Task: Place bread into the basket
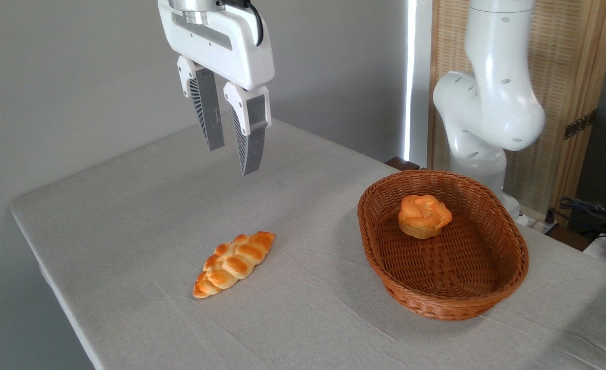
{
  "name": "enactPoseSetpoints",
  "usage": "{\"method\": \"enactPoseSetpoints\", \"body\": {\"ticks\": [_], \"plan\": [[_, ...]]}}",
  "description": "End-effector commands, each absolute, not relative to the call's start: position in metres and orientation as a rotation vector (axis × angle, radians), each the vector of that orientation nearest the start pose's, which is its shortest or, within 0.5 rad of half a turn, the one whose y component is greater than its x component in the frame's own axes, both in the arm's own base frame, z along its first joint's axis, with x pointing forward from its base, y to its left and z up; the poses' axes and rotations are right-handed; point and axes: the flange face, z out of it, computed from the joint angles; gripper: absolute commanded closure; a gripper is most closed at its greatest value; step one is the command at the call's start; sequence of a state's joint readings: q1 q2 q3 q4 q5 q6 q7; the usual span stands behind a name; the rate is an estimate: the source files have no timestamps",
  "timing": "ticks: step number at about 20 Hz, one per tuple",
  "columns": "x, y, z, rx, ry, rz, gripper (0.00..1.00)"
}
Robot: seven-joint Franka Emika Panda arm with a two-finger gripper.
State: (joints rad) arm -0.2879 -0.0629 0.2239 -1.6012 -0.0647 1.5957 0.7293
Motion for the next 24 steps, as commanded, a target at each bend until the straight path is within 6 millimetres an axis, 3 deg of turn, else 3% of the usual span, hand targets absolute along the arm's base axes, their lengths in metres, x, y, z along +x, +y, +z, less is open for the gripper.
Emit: {"method": "enactPoseSetpoints", "body": {"ticks": [1,8,19,22,24], "plan": [[0.543,-0.029,0.649,-2.94,1.188,-0.161,0.0],[0.547,-0.016,0.64,-2.972,1.147,-0.093,0.0],[0.558,-0.038,0.627,-2.918,1.126,-0.018,0.0],[0.557,-0.037,0.63,-2.919,1.121,-0.05,0.0],[0.556,-0.025,0.631,-2.932,1.092,-0.077,0.0]]}}
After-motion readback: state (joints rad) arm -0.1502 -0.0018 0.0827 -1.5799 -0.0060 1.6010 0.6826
